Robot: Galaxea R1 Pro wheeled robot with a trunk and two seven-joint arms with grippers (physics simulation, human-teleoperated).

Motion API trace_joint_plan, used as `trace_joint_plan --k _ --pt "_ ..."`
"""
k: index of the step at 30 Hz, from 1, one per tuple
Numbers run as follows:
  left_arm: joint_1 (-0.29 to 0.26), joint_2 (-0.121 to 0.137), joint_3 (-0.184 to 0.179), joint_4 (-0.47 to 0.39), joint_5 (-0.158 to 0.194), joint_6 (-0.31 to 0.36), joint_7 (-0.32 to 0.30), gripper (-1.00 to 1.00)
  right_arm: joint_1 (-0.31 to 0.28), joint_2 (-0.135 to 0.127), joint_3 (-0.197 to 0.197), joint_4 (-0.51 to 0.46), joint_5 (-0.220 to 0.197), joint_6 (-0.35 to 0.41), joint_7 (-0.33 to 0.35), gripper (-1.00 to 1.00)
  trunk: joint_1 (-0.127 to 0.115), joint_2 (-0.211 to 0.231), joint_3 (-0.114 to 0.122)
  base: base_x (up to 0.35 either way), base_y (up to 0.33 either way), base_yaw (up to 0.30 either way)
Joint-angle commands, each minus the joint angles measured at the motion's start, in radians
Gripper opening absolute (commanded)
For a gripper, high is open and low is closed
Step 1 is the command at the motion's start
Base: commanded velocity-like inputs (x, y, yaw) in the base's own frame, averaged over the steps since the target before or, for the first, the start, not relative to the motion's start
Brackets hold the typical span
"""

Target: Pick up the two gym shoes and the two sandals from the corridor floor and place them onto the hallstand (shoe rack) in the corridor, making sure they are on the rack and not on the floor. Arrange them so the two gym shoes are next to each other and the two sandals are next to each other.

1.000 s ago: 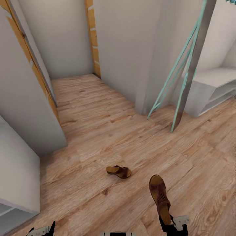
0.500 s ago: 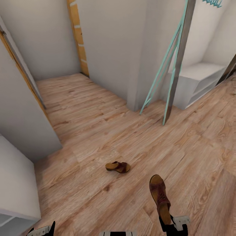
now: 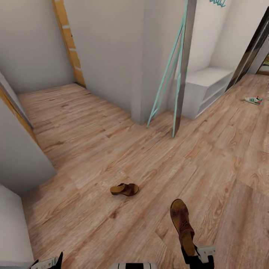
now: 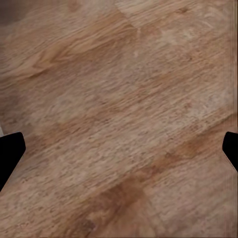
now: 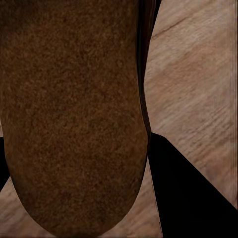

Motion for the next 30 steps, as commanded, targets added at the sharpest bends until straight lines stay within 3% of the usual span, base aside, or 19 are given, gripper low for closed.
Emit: trace_joint_plan --k 1,12,30 --pt "0.0 0.0 0.003 0.001 0.007 -0.002 -0.009 1.0 -0.001 0.0 0.0 0.001 -0.005 -0.002 0.005 -1.0 0.0 0.0 -0.002 0.0 0.0 -0.247" --pt "0.0 0.0 0.003 0.001 0.007 -0.001 -0.009 1.0 -0.001 0.0 0.0 0.0 -0.005 -0.002 0.005 -1.0 0.0 0.0 -0.01 0.0 0.0 -0.22" --pt "0.0 0.0 0.003 0.001 0.007 -0.001 -0.009 1.0 -0.001 0.0 0.001 0.005 -0.005 -0.002 0.005 -1.0 0.0 0.0 -0.011 0.0 0.0 -0.011"
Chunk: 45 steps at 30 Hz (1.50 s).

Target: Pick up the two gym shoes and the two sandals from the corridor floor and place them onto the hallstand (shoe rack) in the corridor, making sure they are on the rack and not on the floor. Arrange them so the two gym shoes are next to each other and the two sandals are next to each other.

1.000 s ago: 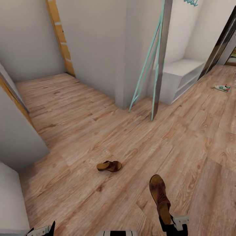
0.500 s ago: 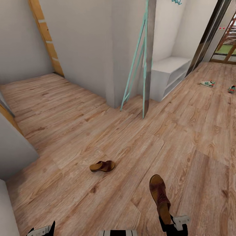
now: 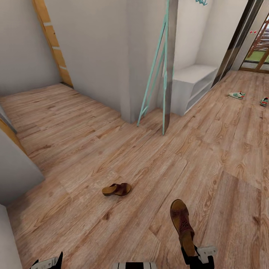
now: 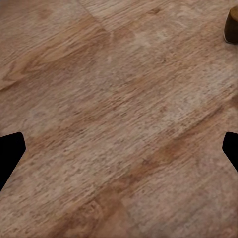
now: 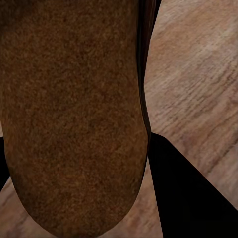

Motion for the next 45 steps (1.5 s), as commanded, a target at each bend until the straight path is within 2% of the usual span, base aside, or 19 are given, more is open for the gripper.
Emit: trace_joint_plan --k 1,16,35,45 --pt "-0.001 0.0 0.003 0.001 0.007 -0.001 -0.009 1.0 0.0 0.0 0.0 0.0 -0.005 -0.002 0.005 -1.0 0.0 0.0 -0.001 0.0 0.0 0.0" --pt "-0.001 0.0 0.003 0.001 0.008 -0.001 -0.009 1.0 0.0 0.001 0.0 -0.004 -0.008 -0.002 0.005 -1.0 0.0 0.0 -0.001 0.0 0.0 -0.01" --pt "-0.001 0.0 0.003 0.001 0.008 -0.001 -0.009 1.0 0.0 0.001 -0.001 -0.004 -0.008 -0.001 0.005 -1.0 0.0 0.0 -0.001 0.065 0.125 -0.242" --pt "-0.001 0.0 0.003 0.001 0.007 -0.001 -0.009 1.0 0.0 0.001 -0.001 -0.012 -0.008 -0.001 0.005 -1.0 0.0 0.0 -0.001 0.024 0.026 -0.045"
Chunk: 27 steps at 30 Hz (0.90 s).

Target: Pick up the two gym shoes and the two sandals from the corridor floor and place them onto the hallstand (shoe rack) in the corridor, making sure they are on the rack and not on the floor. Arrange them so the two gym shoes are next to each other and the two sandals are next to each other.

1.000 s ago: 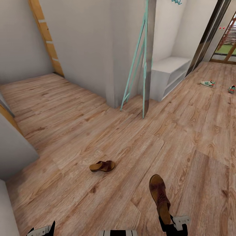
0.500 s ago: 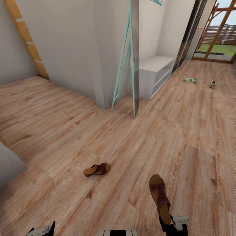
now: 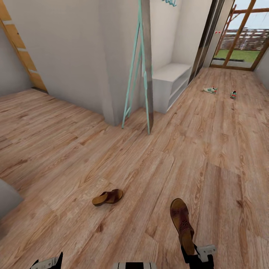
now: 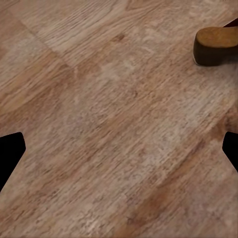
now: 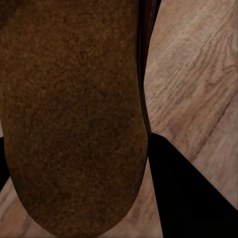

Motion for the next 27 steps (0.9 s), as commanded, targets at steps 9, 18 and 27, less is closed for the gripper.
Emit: trace_joint_plan --k 9,18,27 --pt "-0.001 0.0 0.002 0.001 0.009 -0.001 -0.009 1.0 0.0 0.0 0.0 0.0 -0.005 -0.002 0.005 -1.0 0.0 0.0 -0.001 0.003 0.001 -0.009" --pt "-0.001 0.0 0.003 0.001 0.009 -0.001 -0.009 1.0 0.0 0.0 0.0 0.001 -0.005 -0.002 0.005 -1.0 0.0 0.0 0.004 0.132 0.121 -0.215" --pt "-0.001 0.0 0.003 0.001 0.009 -0.003 -0.009 1.0 0.0 0.0 0.0 0.0 -0.005 -0.002 0.005 -1.0 0.0 0.0 0.009 0.159 0.26 -0.275"
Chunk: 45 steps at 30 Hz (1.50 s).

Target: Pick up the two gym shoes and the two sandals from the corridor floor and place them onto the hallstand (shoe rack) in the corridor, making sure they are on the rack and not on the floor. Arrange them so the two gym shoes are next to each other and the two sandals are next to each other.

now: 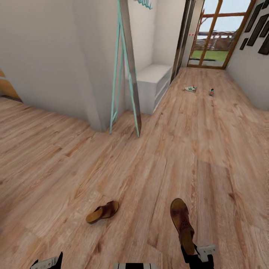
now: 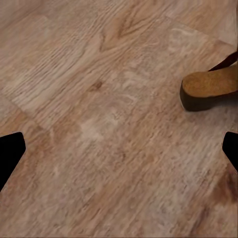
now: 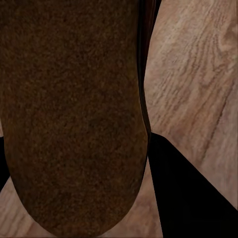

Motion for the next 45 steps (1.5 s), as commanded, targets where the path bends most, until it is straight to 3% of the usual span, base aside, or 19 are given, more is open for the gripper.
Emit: trace_joint_plan --k 1,14,24,45 --pt "-0.001 0.0 0.002 0.001 0.007 -0.002 -0.009 1.0 -0.001 0.0 0.0 0.0 -0.005 -0.002 0.005 -1.0 0.0 0.0 0.0 0.092 0.291 -0.279" --pt "-0.001 0.0 0.002 0.001 0.007 -0.002 -0.009 1.0 -0.001 0.0 0.0 0.0 -0.005 -0.002 0.005 -1.0 0.0 0.0 0.008 0.022 0.283 -0.28" --pt "-0.001 0.0 0.002 0.0 0.007 -0.002 -0.009 1.0 -0.001 0.0 0.0 0.0 -0.005 -0.002 0.005 -1.0 0.0 0.0 0.013 0.001 0.046 -0.27" --pt "-0.001 0.0 0.002 0.0 0.007 -0.001 -0.009 1.0 -0.001 -0.002 0.0 0.008 -0.002 -0.002 0.008 -1.0 0.0 0.0 0.014 0.062 0.104 -0.02"
